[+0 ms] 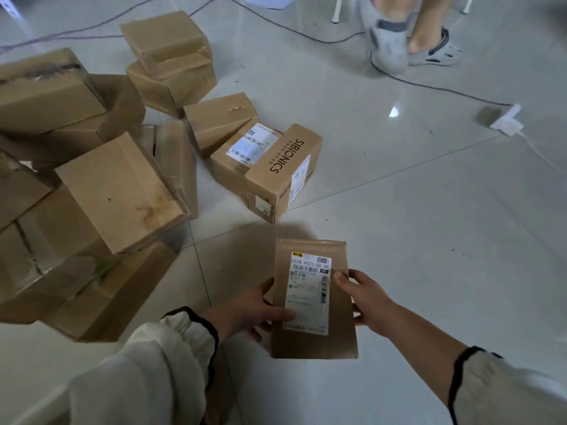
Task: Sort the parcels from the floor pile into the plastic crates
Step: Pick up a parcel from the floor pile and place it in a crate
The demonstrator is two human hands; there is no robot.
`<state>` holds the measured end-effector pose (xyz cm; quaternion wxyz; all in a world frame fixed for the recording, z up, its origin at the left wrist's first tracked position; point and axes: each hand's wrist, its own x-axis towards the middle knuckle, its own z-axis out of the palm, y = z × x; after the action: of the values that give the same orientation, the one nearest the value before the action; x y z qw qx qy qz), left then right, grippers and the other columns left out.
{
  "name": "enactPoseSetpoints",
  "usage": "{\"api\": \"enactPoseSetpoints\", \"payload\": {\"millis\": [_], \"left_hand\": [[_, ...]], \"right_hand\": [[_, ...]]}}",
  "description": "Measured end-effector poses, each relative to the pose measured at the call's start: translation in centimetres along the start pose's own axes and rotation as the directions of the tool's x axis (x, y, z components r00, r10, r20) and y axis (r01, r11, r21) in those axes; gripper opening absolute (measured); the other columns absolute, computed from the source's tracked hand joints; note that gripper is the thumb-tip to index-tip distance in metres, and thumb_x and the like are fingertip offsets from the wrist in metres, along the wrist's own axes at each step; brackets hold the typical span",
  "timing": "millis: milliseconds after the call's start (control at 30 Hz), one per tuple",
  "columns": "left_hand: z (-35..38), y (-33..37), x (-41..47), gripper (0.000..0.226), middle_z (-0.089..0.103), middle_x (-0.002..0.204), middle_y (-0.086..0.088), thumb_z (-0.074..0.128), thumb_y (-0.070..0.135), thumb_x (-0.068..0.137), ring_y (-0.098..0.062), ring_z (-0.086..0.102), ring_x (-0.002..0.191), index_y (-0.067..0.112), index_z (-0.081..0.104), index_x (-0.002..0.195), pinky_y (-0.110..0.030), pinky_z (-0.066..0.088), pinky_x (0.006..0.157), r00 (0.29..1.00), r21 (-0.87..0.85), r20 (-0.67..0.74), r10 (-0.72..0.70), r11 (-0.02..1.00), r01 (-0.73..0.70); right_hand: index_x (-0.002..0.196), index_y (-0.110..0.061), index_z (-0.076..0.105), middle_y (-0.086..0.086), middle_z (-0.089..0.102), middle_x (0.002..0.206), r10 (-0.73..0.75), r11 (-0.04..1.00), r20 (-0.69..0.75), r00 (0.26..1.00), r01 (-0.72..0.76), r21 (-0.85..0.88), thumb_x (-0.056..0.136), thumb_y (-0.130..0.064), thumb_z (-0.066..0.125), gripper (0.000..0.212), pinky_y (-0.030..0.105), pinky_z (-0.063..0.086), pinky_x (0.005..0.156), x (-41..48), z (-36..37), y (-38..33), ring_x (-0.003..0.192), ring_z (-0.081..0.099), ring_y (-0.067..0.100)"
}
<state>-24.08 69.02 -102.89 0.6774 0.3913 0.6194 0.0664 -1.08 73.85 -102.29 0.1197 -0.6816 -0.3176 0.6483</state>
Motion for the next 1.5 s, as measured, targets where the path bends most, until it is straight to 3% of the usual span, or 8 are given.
{"api": "enactPoseSetpoints", "payload": {"millis": [333,600,767,933,1033,1233,1400,1500], "left_hand": [[-1.4,3.1,-3.9,0.067,0.064,0.118,-0.008,0.076,0.029,0.079,-0.031,0.064,0.103,0.028,0.042,0.137,-0.050,0.054,0.088,0.993,-0.026,0.063,-0.095,0.995,0.097],[-4.2,18.0,-20.9,0.075,0.069,0.111,-0.001,0.075,0.025,0.081,-0.029,0.069,0.095,0.034,0.033,0.143,-0.046,0.055,0.084,0.991,0.004,0.058,-0.119,0.993,0.119],[-5.0,31.9,-36.1,0.073,0.066,0.117,-0.002,0.075,0.033,0.079,-0.026,0.071,0.090,0.035,0.036,0.141,-0.041,0.057,0.078,0.997,0.060,0.064,-0.042,0.997,0.038],[-4.4,43.3,-49.2,0.066,0.069,0.104,-0.002,0.073,0.045,0.067,-0.020,0.070,0.079,0.032,0.048,0.128,-0.032,0.056,0.065,0.996,0.160,0.079,0.046,0.985,-0.058],[-3.4,47.5,-54.6,0.051,0.068,0.098,-0.007,0.074,0.039,0.078,-0.020,0.068,0.073,0.026,0.053,0.122,-0.035,0.056,0.066,0.992,0.173,0.083,0.095,0.979,-0.108],[-3.2,53.7,-62.0,0.041,0.062,0.099,-0.017,0.072,0.030,0.082,-0.029,0.064,0.073,0.015,0.053,0.116,-0.040,0.055,0.067,0.976,0.247,0.142,0.166,0.949,-0.197],[-1.3,56.7,-66.0,0.037,0.063,0.113,-0.022,0.067,0.029,0.086,-0.035,0.063,0.090,0.014,0.053,0.116,-0.050,0.050,0.088,0.956,0.362,0.222,0.192,0.894,-0.264],[1.8,58.8,-67.3,0.038,0.064,0.109,-0.018,0.065,0.029,0.088,-0.033,0.063,0.085,0.012,0.053,0.120,-0.048,0.051,0.083,0.936,0.425,0.279,0.216,0.846,-0.322]], "right_hand": [[0.138,-0.022,0.043,0.004,0.059,0.123,0.044,0.998,0.082,0.996,-0.047,0.034,0.094,-0.037,0.054,0.047,0.052,0.050,0.089,-4.5,0.6,-3.2,0.107,0.059,0.030],[0.127,-0.026,0.051,-0.004,0.063,0.108,-0.002,0.996,0.099,0.995,-0.007,0.085,0.096,-0.032,0.052,0.031,0.046,0.049,0.087,-22.6,-2.3,-16.3,0.096,0.060,0.020],[0.114,-0.028,0.056,-0.002,0.065,0.102,-0.013,0.989,0.022,1.000,0.010,0.145,0.097,-0.029,0.050,0.018,0.048,0.046,0.096,-39.0,-6.4,-26.9,0.097,0.059,0.022],[0.121,-0.027,0.055,-0.002,0.068,0.104,-0.109,0.989,-0.015,0.994,0.110,0.103,0.097,-0.034,0.051,0.026,0.035,0.054,0.072,-54.8,-11.2,-35.1,0.090,0.065,0.021],[0.119,-0.026,0.055,0.000,0.067,0.107,-0.180,0.977,-0.087,0.980,0.188,0.096,0.097,-0.036,0.050,0.025,0.039,0.055,0.077,-61.8,-12.7,-37.8,0.090,0.065,0.024],[0.119,-0.029,0.056,-0.001,0.067,0.104,-0.276,0.938,-0.244,0.930,0.316,0.141,0.096,-0.037,0.050,0.025,0.044,0.054,0.083,-71.5,-13.2,-40.0,0.089,0.064,0.027],[0.128,-0.027,0.053,0.002,0.066,0.112,-0.290,0.904,-0.362,0.886,0.378,0.200,0.096,-0.038,0.051,0.035,0.046,0.054,0.084,-76.9,-13.5,-38.9,0.092,0.065,0.028],[0.127,-0.027,0.053,0.001,0.065,0.107,-0.275,0.882,-0.448,0.851,0.409,0.236,0.096,-0.038,0.049,0.032,0.041,0.055,0.078,-80.6,-14.9,-37.0,0.090,0.065,0.027]]}}
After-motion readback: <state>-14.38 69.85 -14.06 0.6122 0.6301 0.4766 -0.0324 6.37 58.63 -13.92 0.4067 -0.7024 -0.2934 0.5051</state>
